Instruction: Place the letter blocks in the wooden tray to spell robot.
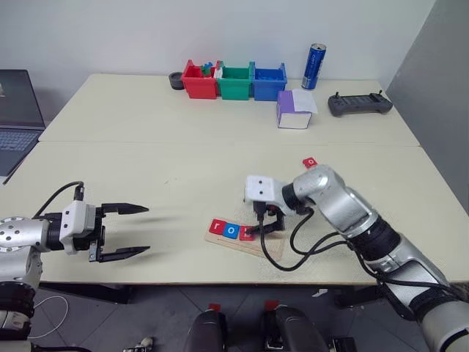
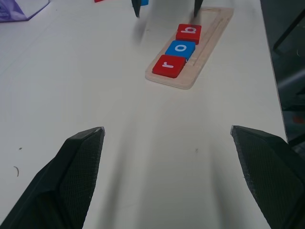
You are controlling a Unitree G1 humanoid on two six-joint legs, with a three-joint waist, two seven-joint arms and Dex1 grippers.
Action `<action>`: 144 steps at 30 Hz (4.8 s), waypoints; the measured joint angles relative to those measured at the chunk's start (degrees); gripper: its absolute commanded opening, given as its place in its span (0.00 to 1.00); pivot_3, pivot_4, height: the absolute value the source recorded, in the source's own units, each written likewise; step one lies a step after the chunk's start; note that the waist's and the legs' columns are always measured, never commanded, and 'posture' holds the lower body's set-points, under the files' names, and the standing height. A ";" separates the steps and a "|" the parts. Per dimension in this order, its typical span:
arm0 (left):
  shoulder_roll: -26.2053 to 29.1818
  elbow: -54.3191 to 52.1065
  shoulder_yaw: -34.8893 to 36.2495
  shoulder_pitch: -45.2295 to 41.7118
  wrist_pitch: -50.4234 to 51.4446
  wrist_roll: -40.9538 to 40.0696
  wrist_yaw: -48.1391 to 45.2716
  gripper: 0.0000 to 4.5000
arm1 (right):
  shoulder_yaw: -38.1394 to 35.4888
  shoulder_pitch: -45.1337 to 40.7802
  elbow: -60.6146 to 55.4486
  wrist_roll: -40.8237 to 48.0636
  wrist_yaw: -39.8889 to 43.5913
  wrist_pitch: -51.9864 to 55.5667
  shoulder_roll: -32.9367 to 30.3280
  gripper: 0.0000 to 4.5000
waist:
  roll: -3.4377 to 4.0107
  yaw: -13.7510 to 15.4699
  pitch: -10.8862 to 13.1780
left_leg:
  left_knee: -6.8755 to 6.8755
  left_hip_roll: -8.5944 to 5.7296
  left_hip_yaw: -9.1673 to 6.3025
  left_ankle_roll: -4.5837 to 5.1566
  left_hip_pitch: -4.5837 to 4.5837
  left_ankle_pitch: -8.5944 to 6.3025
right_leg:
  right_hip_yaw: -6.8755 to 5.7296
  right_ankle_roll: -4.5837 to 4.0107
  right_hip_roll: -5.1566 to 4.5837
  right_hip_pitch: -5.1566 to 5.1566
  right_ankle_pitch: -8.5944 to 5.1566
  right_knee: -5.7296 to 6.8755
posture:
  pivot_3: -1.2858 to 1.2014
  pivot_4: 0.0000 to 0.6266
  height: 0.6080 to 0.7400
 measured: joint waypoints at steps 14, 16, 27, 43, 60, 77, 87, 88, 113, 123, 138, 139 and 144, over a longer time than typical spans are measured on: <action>-0.78 3.15 -0.56 -3.10 -1.46 0.89 0.01 1.00 | -5.98 13.46 -22.68 8.66 -0.76 12.23 -12.81 0.99 | -0.02 0.14 -0.01 | -0.02 -0.01 -0.01 0.00 -0.02 -0.01 | 0.00 0.00 -0.02 -0.01 -0.01 -0.04 | 0.52 0.24 1.00; -0.78 3.20 -0.95 -3.10 -1.62 0.89 0.01 1.00 | -6.04 16.05 -27.03 10.46 -2.17 15.68 -12.96 0.95 | -0.02 -0.05 -0.01 | -0.03 0.01 -0.01 0.01 -0.01 -0.01 | 0.00 0.00 -0.01 -0.02 -0.01 -0.03 | 0.52 0.24 1.00; -0.77 4.83 -1.59 -3.47 -1.84 0.88 0.00 1.00 | -4.51 21.75 -28.22 15.73 -8.84 21.19 -12.15 0.16 | -0.12 0.15 -0.07 | -0.01 -0.01 -0.04 0.00 -0.02 -0.01 | -0.02 -0.01 0.00 0.00 -0.02 -0.08 | 0.52 0.24 1.00; 0.26 4.81 -1.48 -1.87 -1.99 0.79 0.00 1.00 | -0.40 20.98 -18.82 16.04 -9.38 14.57 -11.60 0.01 | -0.14 0.15 -0.08 | -0.02 0.00 -0.04 0.01 -0.02 -0.01 | -0.02 0.00 0.01 0.00 -0.02 -0.07 | 0.52 0.24 1.00; 0.27 5.10 -1.46 -1.73 -2.25 0.78 0.00 1.00 | -2.57 17.76 -17.27 17.74 -8.15 12.33 -12.45 0.01 | -0.15 0.14 -0.09 | -0.02 0.01 -0.04 0.01 -0.02 -0.01 | -0.02 0.00 0.01 -0.01 -0.02 -0.06 | 0.52 0.24 1.00; 0.32 6.16 -1.41 -2.32 -3.08 0.77 0.00 1.00 | 0.81 9.35 0.58 11.34 -19.00 3.78 4.74 0.01 | -0.20 0.08 -0.12 | 0.00 -0.05 -0.01 0.00 -0.04 0.00 | -0.02 -0.02 -0.07 -0.01 -0.01 -0.04 | 0.52 0.24 1.00; 0.47 4.68 -0.28 0.44 -3.07 0.39 0.00 1.00 | 0.92 9.37 4.42 8.45 -17.27 0.60 5.01 0.01 | -0.20 -0.03 -0.12 | -0.01 -0.02 -0.01 0.00 -0.03 0.00 | -0.02 -0.02 -0.05 -0.01 -0.01 -0.01 | 0.52 0.24 1.00; 0.51 4.58 -0.13 0.49 -3.06 0.35 0.00 1.00 | 0.96 9.43 4.40 8.43 -16.95 0.60 5.01 0.01 | -0.20 -0.02 -0.12 | -0.01 -0.03 -0.01 0.00 -0.03 0.00 | -0.02 -0.02 -0.05 -0.01 -0.01 -0.01 | 0.52 0.24 1.00; 0.57 3.95 -0.06 -0.58 -2.71 0.17 0.01 1.00 | -16.29 10.65 -2.79 10.83 -18.12 5.76 -5.77 0.33 | -0.19 0.15 -0.12 | -0.03 -0.04 -0.02 -0.01 -0.04 0.00 | -0.02 -0.02 -0.06 -0.01 -0.02 -0.05 | 0.52 0.24 1.00; 0.15 4.20 -0.05 -2.47 -2.48 0.23 0.00 1.00 | -28.91 19.22 -11.09 10.40 -36.21 20.99 -1.70 1.00 | -0.18 -0.46 -0.11 | -0.09 0.05 -0.01 -0.08 0.02 0.04 | -0.01 -0.02 0.03 -0.03 -0.02 0.01 | 0.52 0.24 1.00; -0.55 6.47 -1.58 -6.79 -1.83 1.13 0.00 1.00 | -30.86 2.56 30.20 6.19 -49.80 -2.66 6.10 1.00 | -0.18 -1.32 -0.11 | -0.11 -0.03 0.05 -0.08 -0.01 0.05 | 0.05 -0.02 0.00 -0.02 -0.01 -0.02 | 0.52 0.24 1.00; -0.55 6.47 -1.58 -6.85 -1.83 1.13 0.00 1.00 | -30.85 1.13 34.37 6.19 -48.93 -5.42 6.07 1.00 | -0.17 -1.39 -0.11 | -0.11 -0.03 0.06 -0.08 -0.01 0.05 | 0.06 -0.02 0.00 -0.02 -0.01 -0.02 | 0.52 0.24 1.00; -0.53 6.45 -1.42 -6.48 -1.88 1.07 0.00 1.00 | -30.94 -6.01 55.02 6.21 -44.09 -17.39 5.74 1.00 | -0.15 -1.52 -0.09 | -0.11 -0.03 0.10 -0.08 0.00 0.05 | 0.09 -0.03 -0.01 -0.02 -0.01 -0.02 | 0.52 0.24 1.00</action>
